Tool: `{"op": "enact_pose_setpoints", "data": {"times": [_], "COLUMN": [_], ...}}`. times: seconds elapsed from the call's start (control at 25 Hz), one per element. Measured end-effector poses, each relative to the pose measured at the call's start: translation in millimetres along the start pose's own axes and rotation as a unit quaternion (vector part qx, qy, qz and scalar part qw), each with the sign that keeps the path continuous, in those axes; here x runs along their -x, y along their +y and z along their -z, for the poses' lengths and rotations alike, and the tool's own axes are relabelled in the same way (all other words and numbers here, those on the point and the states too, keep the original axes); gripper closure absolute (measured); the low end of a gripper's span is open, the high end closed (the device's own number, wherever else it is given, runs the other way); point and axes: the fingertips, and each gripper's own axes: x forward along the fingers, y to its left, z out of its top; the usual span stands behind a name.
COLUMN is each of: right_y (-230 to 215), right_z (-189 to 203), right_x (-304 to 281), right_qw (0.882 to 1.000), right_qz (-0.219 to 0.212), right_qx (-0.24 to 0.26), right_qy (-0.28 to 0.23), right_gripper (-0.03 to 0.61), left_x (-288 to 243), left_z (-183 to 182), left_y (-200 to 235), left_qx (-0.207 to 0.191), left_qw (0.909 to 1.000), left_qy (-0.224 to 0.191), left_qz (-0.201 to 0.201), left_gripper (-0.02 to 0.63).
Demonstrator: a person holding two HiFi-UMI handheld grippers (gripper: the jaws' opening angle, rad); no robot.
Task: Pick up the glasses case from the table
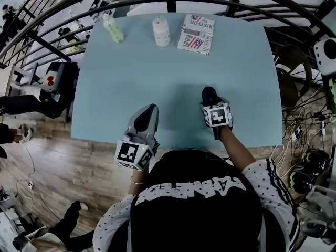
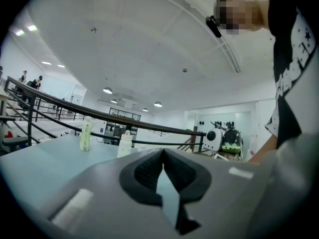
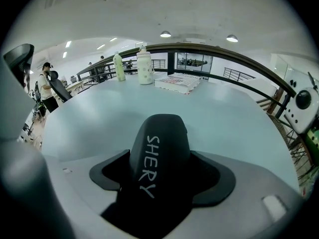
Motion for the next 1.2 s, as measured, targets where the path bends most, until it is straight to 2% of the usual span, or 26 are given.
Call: {"op": "enact_pose_setpoints", "data": {"times": [0.28,0.48,0.8,1.0,1.2], "right_y": [4.1,2.0,-3.1,-1.6,-17.1], "right_z": [1.3,-12.2,-74.6,-117.5,-147.8], "right_x": [3.3,12.6,63.0,109.3,166.8], "right_qw": [0.999,0.997,0.984,0.967,0.948], "right_qz": [-0.046,-0.063,-0.086,-0.104,-0.085], "right_qx": [-0.009,-0.038,-0.076,-0.075,-0.063], "right_qy": [0.004,-0.026,-0.136,-0.220,-0.301], "right_gripper": [0.201,0.202,0.204,0.204,0.204], "left_x": [6.1,5.0,1.5,-9.4,-19.7], "left_z": [-6.2,-10.1,-19.7,-28.7,-43.3], "left_y": [-5.6,-10.0,-15.3,-18.1,-28.1], "left_qx": [-0.009,-0.017,-0.029,-0.040,-0.045], "left_qw": [0.9998,0.9996,0.9995,0.9992,0.9988], "left_qy": [-0.002,0.002,0.000,-0.005,-0.016], "left_qz": [-0.018,-0.021,-0.015,-0.005,0.010], "left_gripper": [0.614,0.614,0.614,0.614,0.614]}}
